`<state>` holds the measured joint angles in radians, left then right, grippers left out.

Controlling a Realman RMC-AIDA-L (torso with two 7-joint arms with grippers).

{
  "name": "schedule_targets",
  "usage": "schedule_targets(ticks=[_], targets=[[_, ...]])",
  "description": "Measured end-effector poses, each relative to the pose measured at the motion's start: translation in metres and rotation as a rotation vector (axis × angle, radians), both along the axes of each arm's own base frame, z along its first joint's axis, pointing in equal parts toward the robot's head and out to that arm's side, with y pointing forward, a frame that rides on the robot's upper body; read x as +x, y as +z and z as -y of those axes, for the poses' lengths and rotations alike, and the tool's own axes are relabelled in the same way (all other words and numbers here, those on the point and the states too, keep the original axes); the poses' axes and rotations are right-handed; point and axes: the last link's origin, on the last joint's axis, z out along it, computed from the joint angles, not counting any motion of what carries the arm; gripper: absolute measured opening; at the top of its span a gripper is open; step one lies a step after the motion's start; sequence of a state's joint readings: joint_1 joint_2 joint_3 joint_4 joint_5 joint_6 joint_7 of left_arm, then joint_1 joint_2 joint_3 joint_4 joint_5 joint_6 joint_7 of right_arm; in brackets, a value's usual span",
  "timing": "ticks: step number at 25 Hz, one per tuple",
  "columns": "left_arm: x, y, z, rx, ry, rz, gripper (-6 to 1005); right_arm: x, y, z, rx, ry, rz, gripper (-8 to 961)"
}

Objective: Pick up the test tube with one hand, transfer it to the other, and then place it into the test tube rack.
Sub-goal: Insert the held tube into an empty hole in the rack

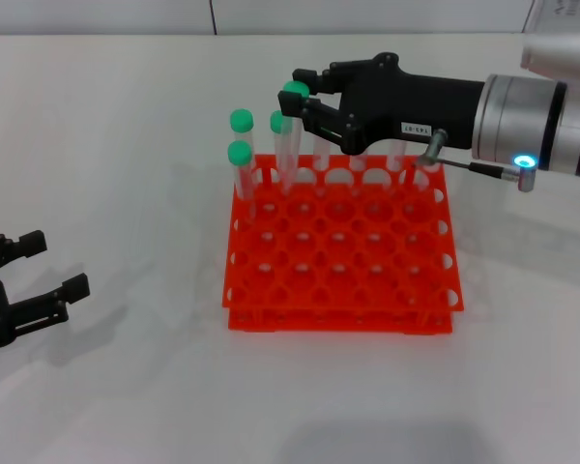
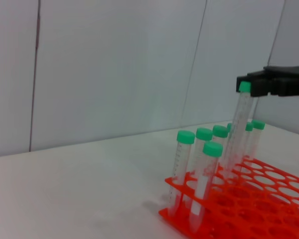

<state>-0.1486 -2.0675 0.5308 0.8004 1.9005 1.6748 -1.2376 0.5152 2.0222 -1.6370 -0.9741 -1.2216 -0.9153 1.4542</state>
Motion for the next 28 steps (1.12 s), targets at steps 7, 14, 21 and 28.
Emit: schedule_targets(ticks=[7, 14, 21, 28], targets=[[0.001, -0.001, -0.003, -0.005, 0.0, -0.003, 893, 0.003, -0.004, 0.001, 0.002, -0.01, 0.012, 252], [0.003, -0.002, -0.006, -0.008, -0.006, 0.0, 893, 0.002, -0.012, 0.003, -0.001, -0.013, 0.027, 252], [0.003, -0.007, -0.008, -0.022, 0.0, -0.005, 893, 0.002, -0.013, 0.002, 0.005, -0.015, 0.031, 252], [0.004, -0.008, -0.01, -0.024, -0.002, -0.006, 893, 0.007, -0.017, 0.0, -0.006, -0.032, 0.046, 252]])
